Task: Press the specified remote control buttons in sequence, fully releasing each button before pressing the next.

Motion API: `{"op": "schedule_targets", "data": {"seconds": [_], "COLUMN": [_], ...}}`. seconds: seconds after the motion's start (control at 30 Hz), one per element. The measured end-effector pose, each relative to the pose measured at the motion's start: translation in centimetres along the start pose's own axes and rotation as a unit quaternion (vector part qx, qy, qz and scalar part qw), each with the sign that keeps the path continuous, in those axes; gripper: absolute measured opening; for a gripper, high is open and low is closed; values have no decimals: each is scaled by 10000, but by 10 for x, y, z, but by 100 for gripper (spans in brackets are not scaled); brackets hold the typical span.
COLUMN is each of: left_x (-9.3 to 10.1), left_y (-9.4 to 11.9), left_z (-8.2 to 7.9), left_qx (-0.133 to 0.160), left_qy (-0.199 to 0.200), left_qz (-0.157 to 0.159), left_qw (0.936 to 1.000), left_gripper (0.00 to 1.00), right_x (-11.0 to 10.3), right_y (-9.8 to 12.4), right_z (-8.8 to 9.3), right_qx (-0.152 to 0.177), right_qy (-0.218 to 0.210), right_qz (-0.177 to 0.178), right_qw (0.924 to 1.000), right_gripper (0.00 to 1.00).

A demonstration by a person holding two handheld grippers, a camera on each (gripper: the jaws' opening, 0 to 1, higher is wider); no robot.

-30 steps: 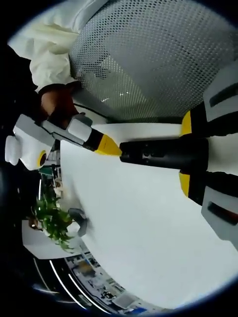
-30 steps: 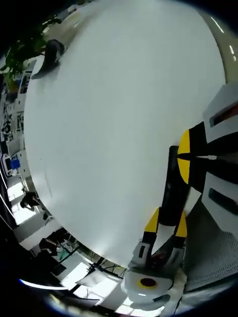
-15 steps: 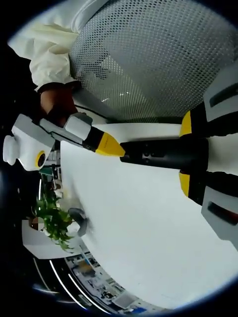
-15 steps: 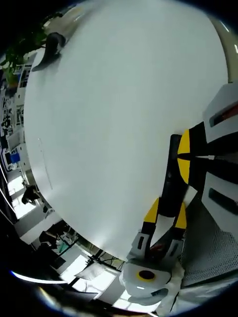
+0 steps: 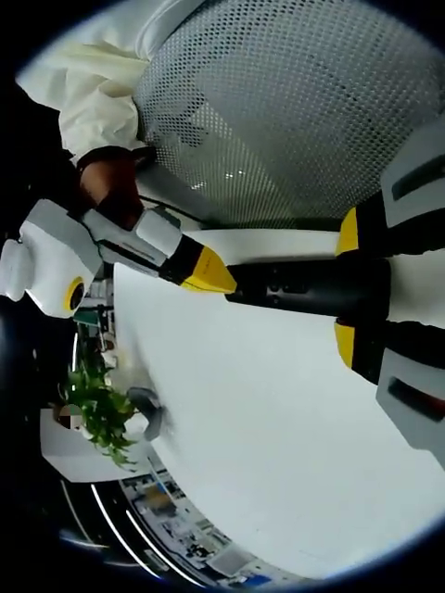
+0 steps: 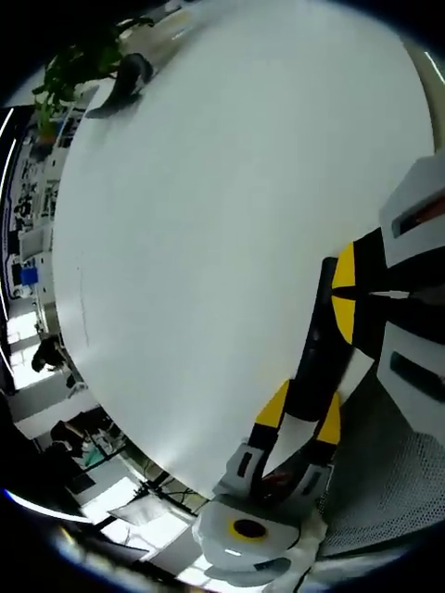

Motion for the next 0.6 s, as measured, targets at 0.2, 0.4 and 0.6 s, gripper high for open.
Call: {"op": "schedule_targets", "data": {"seconds": [0.2, 0.4, 0.6], "left_x": [0, 0, 0], "left_y": [0, 0, -1], "left_z": [0, 0, 0], "left_qx": [9, 15, 28], "left_qy": [6, 7, 11], "left_qz": [-1, 1, -4], "left_qw": [10000, 10000, 10000], "left_gripper": [25, 25, 25], "right_x": [5, 1, -1], "right_y": [2, 0, -2], "right_z": [0, 1, 1], "right_qx": [146, 103, 30], "right_qy": [-376, -161, 152], "right_qz": [-197, -127, -31], "right_qw": [9990, 9997, 9999], "right_gripper": [0, 0, 0]}}
Point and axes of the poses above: the point that each gripper's makers call its tool centre point, and the gripper's own axes: y roughly backward along the fingers, x roughly to its right, z roughly out of its underside, the point moved 7 cm from there along y, roughly backward along the fingers, and after that the axes turned 15 degrees about -z, right-handed, at the moved point
